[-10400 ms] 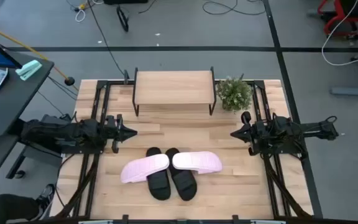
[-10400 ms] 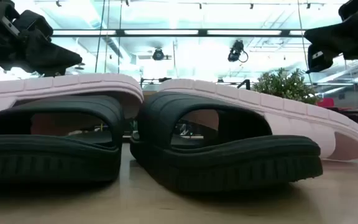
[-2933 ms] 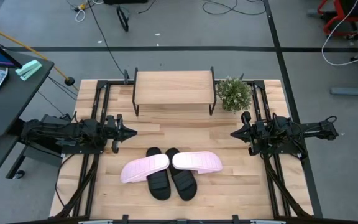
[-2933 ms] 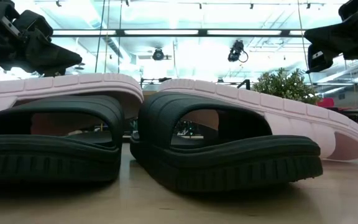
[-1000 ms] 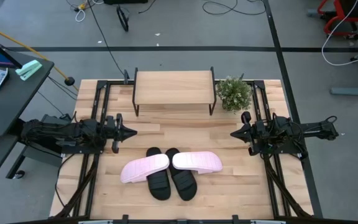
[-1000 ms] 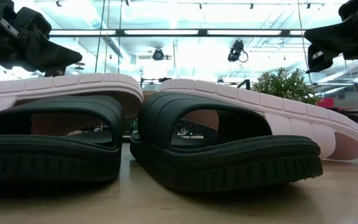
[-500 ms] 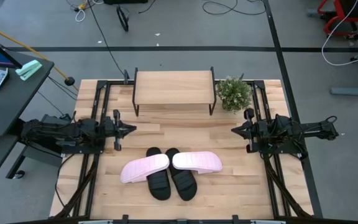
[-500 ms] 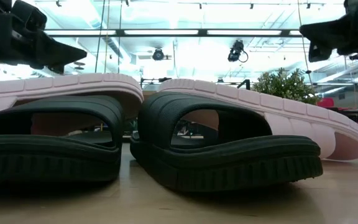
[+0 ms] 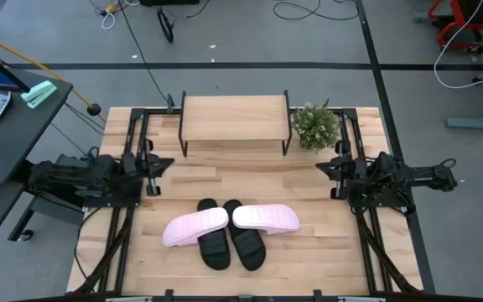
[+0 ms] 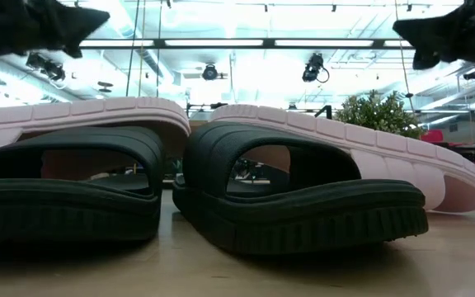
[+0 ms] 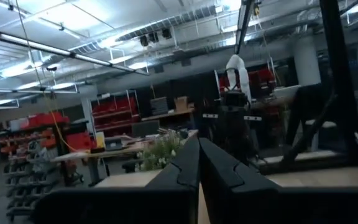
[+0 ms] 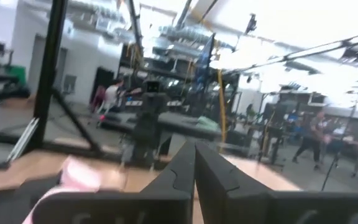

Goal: Pick and place slides into the shelf
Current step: Put the right pink slide on the shelf

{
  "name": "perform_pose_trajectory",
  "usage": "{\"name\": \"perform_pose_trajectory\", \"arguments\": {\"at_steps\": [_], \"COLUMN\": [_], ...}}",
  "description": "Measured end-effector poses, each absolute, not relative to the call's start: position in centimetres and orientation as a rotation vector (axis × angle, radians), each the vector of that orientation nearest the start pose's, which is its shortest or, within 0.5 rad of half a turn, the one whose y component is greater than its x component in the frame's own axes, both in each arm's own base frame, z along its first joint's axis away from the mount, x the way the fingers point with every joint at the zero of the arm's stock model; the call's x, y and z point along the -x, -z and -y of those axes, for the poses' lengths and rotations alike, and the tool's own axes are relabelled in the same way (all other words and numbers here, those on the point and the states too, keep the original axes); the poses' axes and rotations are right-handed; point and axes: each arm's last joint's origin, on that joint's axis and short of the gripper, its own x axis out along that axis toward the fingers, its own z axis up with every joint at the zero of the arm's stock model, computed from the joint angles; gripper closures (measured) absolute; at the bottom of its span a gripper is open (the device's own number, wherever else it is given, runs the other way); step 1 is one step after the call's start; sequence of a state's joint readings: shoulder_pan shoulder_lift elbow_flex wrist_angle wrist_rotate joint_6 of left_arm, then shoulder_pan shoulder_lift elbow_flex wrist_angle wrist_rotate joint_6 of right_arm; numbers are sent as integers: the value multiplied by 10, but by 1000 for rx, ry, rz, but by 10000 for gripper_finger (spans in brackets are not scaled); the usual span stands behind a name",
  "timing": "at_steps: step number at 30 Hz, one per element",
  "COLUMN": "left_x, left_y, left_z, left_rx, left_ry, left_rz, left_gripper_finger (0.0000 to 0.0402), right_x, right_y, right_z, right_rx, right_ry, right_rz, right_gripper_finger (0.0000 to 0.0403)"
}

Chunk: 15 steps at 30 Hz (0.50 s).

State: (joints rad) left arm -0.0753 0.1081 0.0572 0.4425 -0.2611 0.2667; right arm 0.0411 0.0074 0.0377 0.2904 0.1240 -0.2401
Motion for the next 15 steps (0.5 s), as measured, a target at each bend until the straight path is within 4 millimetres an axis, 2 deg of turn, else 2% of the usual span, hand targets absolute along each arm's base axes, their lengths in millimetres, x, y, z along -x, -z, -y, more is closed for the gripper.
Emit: {"name": "perform_pose_trajectory", "arguments": {"at_steps": [5, 9, 15], "left_x": [-94, -100, -110], "left_y": [-231, -244, -271], "left_z": [-2, -2, -1], "left_rx": [-136, -99, -90], "left_ry": [-282, -272, -273], "left_rz": [356, 288, 124], "left_gripper_finger": [373, 362, 355], "right_x": [-83, -80, -90], "right_y": [-230, -256, -292], "right_z": [1, 1, 1], "right_rx": [206, 208, 217], "right_ry": [144, 148, 137], "right_rz": [387, 415, 318], "right_gripper_finger": [369, 351, 327]}}
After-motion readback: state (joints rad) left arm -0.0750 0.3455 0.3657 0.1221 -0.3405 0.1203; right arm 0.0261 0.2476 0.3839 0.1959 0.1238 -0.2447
